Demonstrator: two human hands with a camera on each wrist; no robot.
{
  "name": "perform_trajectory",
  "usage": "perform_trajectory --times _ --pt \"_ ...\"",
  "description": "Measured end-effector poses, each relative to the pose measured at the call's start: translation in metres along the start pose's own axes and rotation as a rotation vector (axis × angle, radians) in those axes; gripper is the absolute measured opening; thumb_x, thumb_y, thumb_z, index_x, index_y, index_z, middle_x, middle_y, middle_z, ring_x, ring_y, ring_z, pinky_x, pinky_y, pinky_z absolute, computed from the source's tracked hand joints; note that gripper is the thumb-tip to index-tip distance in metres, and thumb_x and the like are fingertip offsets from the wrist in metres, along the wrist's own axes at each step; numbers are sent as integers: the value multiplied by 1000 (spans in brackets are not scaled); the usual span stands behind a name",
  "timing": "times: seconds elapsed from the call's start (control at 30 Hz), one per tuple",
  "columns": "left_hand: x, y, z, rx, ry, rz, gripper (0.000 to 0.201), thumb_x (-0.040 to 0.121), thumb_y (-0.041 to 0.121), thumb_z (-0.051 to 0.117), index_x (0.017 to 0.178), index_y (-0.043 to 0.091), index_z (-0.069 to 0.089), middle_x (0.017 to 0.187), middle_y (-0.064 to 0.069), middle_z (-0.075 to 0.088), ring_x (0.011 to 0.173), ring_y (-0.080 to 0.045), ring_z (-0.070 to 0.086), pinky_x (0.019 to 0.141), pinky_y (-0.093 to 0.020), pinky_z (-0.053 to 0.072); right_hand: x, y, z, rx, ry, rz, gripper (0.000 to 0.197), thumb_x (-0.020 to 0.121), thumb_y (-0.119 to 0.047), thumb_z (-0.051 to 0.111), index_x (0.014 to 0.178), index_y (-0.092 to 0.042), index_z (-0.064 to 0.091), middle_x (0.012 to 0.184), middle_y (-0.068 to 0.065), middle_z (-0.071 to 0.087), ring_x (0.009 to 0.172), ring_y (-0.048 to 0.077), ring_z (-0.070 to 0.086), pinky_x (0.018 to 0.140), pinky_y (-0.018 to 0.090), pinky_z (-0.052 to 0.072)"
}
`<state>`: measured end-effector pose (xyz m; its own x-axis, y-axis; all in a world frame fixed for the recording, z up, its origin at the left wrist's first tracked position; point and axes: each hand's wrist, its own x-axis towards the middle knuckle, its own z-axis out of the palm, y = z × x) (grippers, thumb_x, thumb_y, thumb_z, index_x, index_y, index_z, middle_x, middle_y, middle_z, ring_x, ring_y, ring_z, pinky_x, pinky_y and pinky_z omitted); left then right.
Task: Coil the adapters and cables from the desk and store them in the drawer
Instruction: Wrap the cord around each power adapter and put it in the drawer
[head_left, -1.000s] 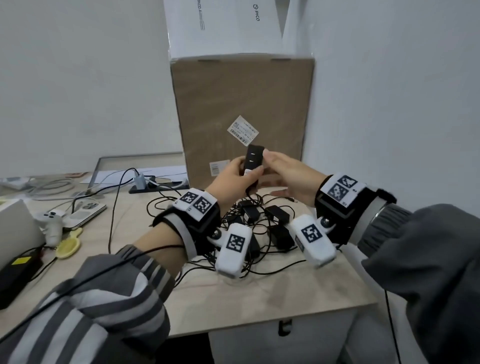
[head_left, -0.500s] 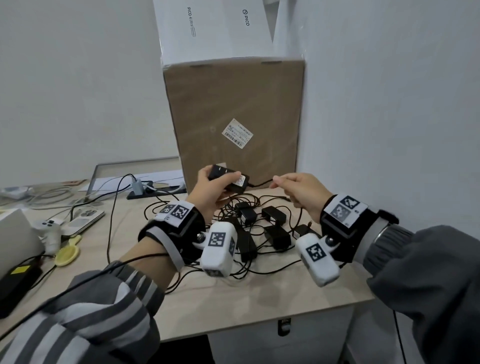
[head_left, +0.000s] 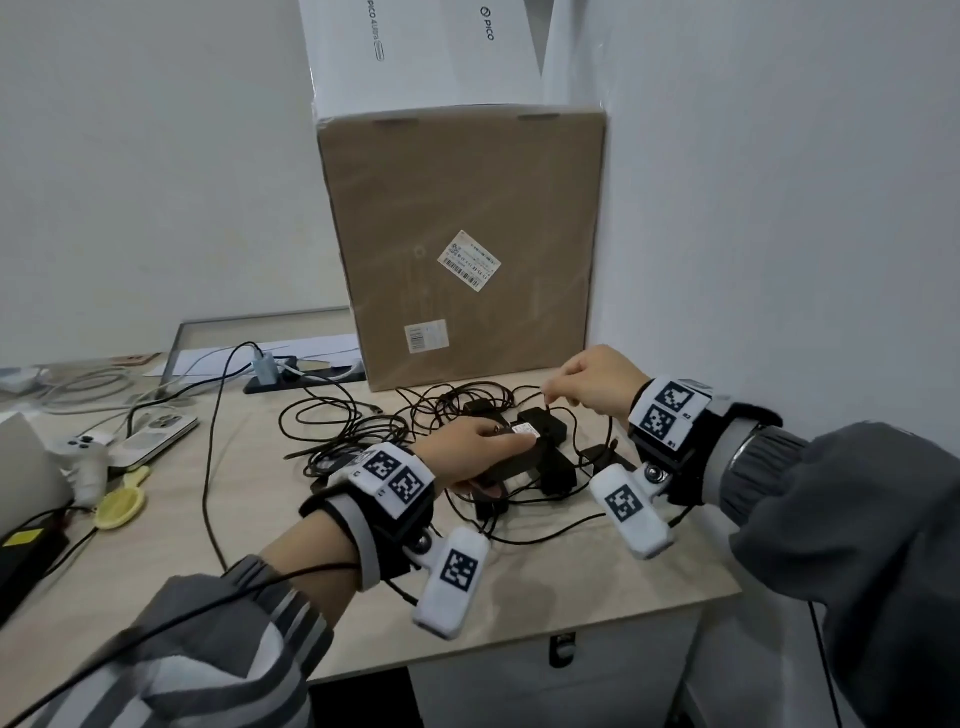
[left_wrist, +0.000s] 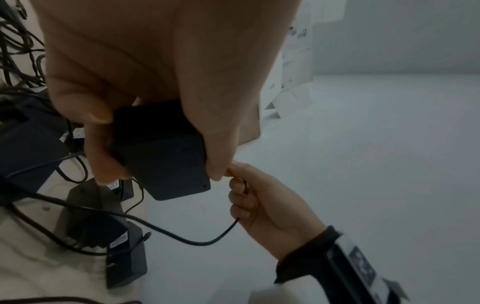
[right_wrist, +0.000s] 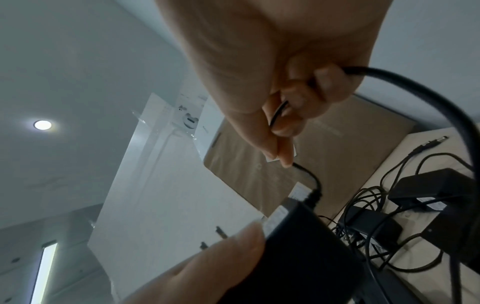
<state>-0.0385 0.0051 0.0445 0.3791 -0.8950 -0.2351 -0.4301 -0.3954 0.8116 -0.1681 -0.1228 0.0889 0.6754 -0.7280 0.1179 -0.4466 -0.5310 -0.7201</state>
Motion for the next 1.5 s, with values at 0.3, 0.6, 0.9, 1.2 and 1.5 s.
perform_trajectory --times 0.3,0.6,0.9,1.2,1.5 --pt "7 -4 11 190 -5 -29 51 77 43 69 115 20 44 91 -5 65 73 -18 57 62 -30 46 -7 -16 24 -233 -186 -141 44 95 -14 46 52 -16 56 72 2 67 39 -4 48 45 9 33" --pt "3 -4 7 146 66 60 37 90 25 60 117 11 40 92 -5 60 69 -17 59 61 -28 50 -12 -10 23 -141 -16 -150 23 83 -26 66 62 -18 70 56 -1 64 48 6 56 62 25 50" --pt "6 -4 6 127 212 93 23 90 22 59 104 13 43 82 -2 56 67 -21 59 73 -39 56 -26 -12 34 -27 -153 -116 21 93 -11 50 101 -21 67 75 4 64 54 10 53 57 19 43" --pt "8 -8 7 52 258 107 21 88 27 61 102 17 49 82 0 59 62 -17 59 60 -33 56 -33 -17 39 35 -113 -143 32 91 -3 52 119 -10 65 85 2 66 60 8 57 62 16 52" --pt "3 0 7 -583 39 122 11 92 13 46 96 10 55 75 -8 59 57 -11 57 47 -19 37 -42 1 42 320 -50 -139 4 90 -3 58 93 -5 56 70 13 69 57 15 63 62 31 54"
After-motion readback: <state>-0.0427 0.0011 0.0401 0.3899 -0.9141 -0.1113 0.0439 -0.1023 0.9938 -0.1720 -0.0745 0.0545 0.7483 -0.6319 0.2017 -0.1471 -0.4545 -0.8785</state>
